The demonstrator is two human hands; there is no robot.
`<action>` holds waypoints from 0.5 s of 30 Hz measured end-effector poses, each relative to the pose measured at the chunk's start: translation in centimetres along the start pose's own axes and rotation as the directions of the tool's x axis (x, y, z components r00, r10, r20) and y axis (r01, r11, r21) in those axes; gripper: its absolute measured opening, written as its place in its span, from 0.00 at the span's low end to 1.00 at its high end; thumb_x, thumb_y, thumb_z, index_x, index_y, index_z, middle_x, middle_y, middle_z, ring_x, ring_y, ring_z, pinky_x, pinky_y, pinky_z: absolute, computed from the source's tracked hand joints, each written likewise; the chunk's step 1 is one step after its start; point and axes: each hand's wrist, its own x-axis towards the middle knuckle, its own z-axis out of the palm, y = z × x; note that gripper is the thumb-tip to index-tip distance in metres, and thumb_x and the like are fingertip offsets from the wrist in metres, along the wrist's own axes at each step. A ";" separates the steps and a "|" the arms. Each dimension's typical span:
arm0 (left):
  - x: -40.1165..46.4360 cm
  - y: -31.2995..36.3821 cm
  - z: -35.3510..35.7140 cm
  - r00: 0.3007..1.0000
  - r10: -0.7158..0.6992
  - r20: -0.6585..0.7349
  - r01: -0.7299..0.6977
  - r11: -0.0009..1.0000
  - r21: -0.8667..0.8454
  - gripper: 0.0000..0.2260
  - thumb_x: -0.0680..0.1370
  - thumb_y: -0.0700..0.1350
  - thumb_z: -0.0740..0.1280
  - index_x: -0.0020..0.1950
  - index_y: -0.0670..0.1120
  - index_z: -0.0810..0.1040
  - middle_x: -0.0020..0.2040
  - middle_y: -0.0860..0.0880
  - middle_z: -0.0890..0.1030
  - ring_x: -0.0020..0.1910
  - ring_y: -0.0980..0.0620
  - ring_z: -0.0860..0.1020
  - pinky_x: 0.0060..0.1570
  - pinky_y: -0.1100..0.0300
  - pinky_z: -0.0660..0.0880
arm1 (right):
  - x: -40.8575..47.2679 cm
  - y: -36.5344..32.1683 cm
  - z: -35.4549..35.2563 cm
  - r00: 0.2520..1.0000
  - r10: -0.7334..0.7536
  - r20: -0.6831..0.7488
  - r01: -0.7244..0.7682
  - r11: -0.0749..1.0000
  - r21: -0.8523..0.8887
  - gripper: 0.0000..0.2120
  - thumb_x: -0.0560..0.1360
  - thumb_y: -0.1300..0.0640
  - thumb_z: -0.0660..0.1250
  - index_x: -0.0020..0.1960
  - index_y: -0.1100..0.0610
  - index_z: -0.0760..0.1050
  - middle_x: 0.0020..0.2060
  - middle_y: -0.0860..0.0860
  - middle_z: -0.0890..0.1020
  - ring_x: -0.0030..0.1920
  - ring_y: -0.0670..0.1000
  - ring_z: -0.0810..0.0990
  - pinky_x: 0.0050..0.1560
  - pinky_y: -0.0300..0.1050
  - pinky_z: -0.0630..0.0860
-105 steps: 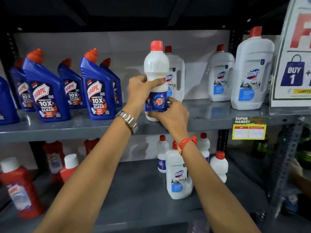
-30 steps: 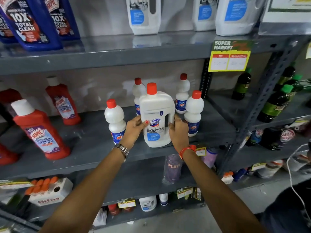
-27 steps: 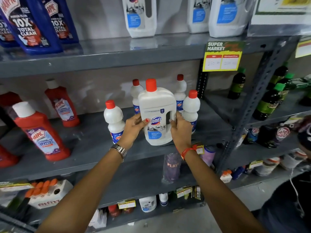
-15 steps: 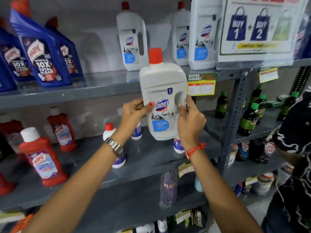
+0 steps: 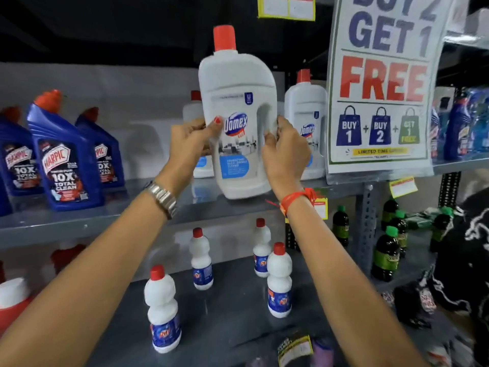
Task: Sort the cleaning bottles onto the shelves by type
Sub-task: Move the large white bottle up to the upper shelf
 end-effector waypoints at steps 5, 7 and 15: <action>3.6 -0.9 -0.8 0.994 -0.097 -0.059 0.099 0.994 0.043 0.07 0.74 0.47 0.66 0.43 0.44 0.78 0.38 0.50 0.81 0.26 0.61 0.79 0.26 0.69 0.75 | 2.7 0.0 3.8 0.995 0.044 0.088 -0.047 0.998 0.031 0.06 0.75 0.62 0.60 0.50 0.60 0.74 0.43 0.61 0.83 0.46 0.61 0.79 0.39 0.44 0.63; 4.5 -1.8 -1.2 0.986 -0.144 -0.083 0.149 0.988 0.050 0.07 0.74 0.47 0.66 0.37 0.47 0.76 0.36 0.50 0.80 0.24 0.61 0.77 0.26 0.67 0.75 | 3.0 0.5 5.6 0.991 0.065 0.121 -0.071 0.996 0.051 0.04 0.74 0.61 0.60 0.46 0.58 0.73 0.41 0.62 0.82 0.46 0.62 0.79 0.39 0.45 0.65; 5.7 -5.3 -2.7 0.971 -0.215 -0.101 0.219 0.975 0.028 0.05 0.75 0.48 0.65 0.40 0.49 0.77 0.35 0.54 0.82 0.26 0.61 0.79 0.27 0.69 0.75 | 2.6 1.7 9.1 0.965 0.165 0.201 -0.204 0.960 0.191 0.14 0.74 0.60 0.65 0.60 0.58 0.73 0.52 0.60 0.83 0.52 0.59 0.80 0.55 0.54 0.78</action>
